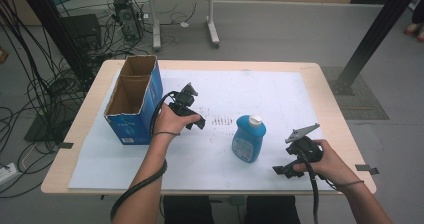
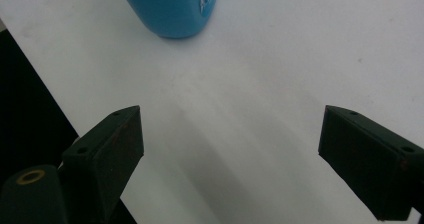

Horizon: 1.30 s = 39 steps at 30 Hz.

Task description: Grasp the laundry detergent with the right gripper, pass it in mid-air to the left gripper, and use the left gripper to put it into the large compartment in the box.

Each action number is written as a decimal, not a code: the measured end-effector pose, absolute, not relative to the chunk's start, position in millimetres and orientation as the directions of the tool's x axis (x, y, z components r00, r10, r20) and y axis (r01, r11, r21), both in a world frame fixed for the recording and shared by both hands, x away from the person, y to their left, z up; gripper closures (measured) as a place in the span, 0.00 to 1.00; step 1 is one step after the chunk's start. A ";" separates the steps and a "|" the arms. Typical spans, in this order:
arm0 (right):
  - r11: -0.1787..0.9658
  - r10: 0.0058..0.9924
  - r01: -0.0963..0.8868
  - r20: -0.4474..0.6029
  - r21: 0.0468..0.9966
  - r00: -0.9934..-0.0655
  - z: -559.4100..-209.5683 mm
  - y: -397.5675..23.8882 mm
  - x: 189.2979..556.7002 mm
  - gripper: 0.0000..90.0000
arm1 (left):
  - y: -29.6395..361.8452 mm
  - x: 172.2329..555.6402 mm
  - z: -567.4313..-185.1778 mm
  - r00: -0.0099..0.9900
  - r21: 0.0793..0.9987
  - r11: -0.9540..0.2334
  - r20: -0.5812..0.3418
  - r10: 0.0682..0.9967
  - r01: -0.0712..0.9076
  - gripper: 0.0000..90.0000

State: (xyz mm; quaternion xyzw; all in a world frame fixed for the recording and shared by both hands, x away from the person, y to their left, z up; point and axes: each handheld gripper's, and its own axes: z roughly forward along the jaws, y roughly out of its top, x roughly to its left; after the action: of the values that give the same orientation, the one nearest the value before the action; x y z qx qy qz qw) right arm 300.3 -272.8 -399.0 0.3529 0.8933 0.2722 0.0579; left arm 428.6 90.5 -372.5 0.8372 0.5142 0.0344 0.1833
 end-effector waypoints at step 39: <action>0.530 0.633 0.484 0.054 0.696 -0.772 -415.5 -266.9 292.1 0.05 | 94.2 425.1 -369.0 0.468 0.340 -0.405 -0.126 0.875 0.849 0.11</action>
State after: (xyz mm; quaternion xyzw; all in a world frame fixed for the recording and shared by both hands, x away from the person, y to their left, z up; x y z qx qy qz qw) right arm 292.1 -266.9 -415.5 0.3213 0.8687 0.3627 0.1028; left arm 425.1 94.2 -369.0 0.8373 0.5146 0.0359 0.1812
